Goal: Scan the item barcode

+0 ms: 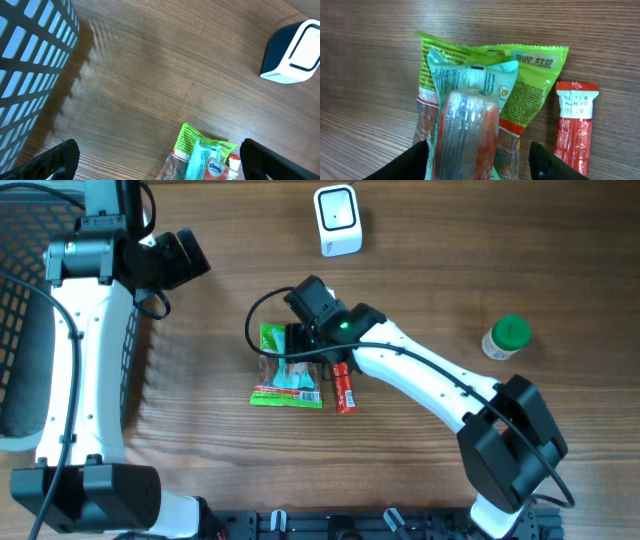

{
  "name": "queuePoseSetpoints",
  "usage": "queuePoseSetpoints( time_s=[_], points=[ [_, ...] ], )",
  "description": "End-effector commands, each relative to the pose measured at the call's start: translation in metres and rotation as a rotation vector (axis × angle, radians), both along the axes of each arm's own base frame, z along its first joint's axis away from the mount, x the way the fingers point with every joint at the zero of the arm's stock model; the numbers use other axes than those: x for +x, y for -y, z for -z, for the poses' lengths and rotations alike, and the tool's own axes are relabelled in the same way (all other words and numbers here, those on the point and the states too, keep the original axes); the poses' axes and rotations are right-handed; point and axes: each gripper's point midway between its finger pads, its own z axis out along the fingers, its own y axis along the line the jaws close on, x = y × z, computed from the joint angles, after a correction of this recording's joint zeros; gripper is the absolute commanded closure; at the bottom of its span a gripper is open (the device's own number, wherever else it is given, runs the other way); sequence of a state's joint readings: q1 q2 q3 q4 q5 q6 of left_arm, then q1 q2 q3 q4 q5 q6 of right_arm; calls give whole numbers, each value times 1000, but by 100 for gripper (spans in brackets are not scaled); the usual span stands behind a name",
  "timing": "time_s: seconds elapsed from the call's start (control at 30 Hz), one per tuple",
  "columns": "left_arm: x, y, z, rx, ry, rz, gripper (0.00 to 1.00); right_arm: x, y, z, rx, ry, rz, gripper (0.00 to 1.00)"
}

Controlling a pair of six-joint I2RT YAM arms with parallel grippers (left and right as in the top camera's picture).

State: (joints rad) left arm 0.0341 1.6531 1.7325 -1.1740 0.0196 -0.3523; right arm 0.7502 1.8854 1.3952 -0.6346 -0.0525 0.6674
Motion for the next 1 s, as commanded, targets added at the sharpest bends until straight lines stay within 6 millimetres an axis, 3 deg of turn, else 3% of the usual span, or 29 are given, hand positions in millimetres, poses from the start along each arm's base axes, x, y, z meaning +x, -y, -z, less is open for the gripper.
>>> queuePoseSetpoints(
  time_s=[0.0, 0.3, 0.5, 0.63, 0.7, 0.8, 0.97],
  points=[
    [0, -2, 1, 13, -1, 9, 0, -4, -4, 6, 9, -21, -1, 43],
    [0, -2, 1, 13, -1, 8, 0, -6, -4, 10, 5, -31, -3, 54],
    [0, -2, 1, 13, -1, 8, 0, -8, -5, 15, 1, -44, -10, 72],
    [0, -2, 1, 13, -1, 8, 0, -8, -4, 14, -2, -43, -13, 72],
    [0, -2, 1, 13, 0, 8, 0, -6, 0, 7, -4, -30, -27, 71],
    [0, -2, 1, 13, 0, 8, 0, 3, 16, -22, 4, 13, -32, 69],
    [0, -2, 1, 13, 0, 8, 0, 14, 74, -70, 22, 40, 88, 76]
  ],
)
